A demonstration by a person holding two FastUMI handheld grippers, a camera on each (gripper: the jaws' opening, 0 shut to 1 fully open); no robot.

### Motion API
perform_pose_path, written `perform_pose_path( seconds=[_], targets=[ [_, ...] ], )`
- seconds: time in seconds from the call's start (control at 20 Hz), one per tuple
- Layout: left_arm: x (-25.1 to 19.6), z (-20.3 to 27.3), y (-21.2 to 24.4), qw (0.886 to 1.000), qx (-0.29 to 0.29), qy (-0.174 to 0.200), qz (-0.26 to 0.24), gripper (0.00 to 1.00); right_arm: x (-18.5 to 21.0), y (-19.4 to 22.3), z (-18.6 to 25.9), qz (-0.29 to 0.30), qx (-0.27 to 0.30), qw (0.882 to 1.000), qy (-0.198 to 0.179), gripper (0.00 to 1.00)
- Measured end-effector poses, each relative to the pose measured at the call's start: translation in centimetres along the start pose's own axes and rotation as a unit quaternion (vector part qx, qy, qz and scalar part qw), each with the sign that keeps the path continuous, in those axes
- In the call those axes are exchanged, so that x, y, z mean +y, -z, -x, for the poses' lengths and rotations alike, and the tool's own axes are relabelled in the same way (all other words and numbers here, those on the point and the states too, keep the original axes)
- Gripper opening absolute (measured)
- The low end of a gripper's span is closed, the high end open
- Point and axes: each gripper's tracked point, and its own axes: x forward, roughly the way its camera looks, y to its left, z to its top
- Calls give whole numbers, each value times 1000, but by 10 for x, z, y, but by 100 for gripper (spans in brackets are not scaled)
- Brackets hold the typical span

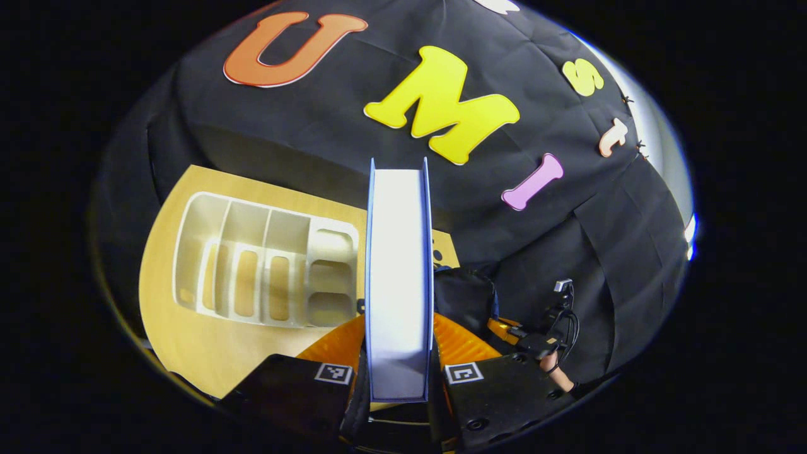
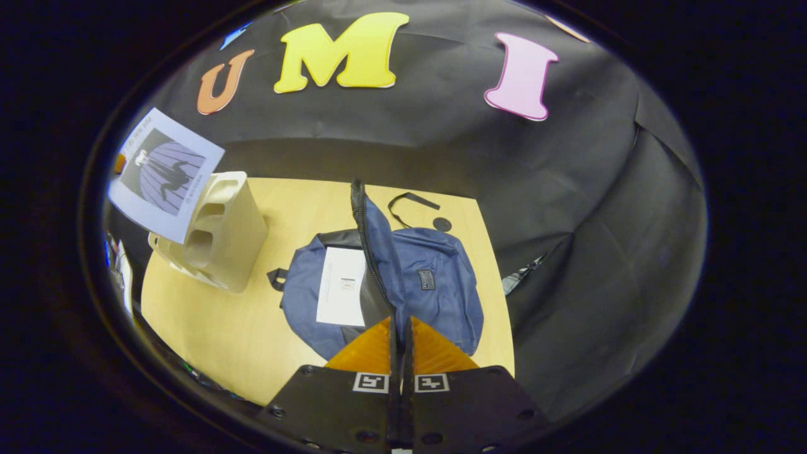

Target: Open the schoolbag, grab two books from the bookshelf and put them into the schoolbag.

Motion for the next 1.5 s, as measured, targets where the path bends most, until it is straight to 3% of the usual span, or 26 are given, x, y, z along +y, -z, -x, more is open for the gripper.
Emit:
perform_pose_path(
  seconds=[0.25,0.3,0.35,0.45,0.5,0.55,0.6,0.7,1.1,1.5],
  targets=[
    [-24,-59,42,999,34,30,25,39,-13,-5,3,-7,-5,1000,4,0],
    [-29,-70,51,998,39,33,30,46,-15,-5,3,-9,-5,1000,3,0],
    [-32,-82,60,998,45,37,35,39,-17,-6,5,-10,-5,1000,3,0],
    [-39,-110,80,996,56,39,48,39,-22,-6,5,-13,-6,1000,3,0],
    [-43,-122,90,996,62,42,55,33,-23,-7,5,-14,-6,1000,2,0],
    [-48,-133,99,995,70,45,63,33,-24,-7,6,-15,-6,1000,2,0],
    [-52,-143,107,993,75,49,72,39,-26,-7,6,-17,-6,1000,1,0],
    [-54,-163,120,992,79,56,87,39,-28,-10,7,-18,-9,1000,-1,0],
    [-55,-227,150,987,81,52,127,40,-34,-18,13,-17,-17,1000,-9,0],
    [-54,-261,155,982,61,78,162,40,-40,-24,18,-3,-12,1000,-4,0]
  ],
)
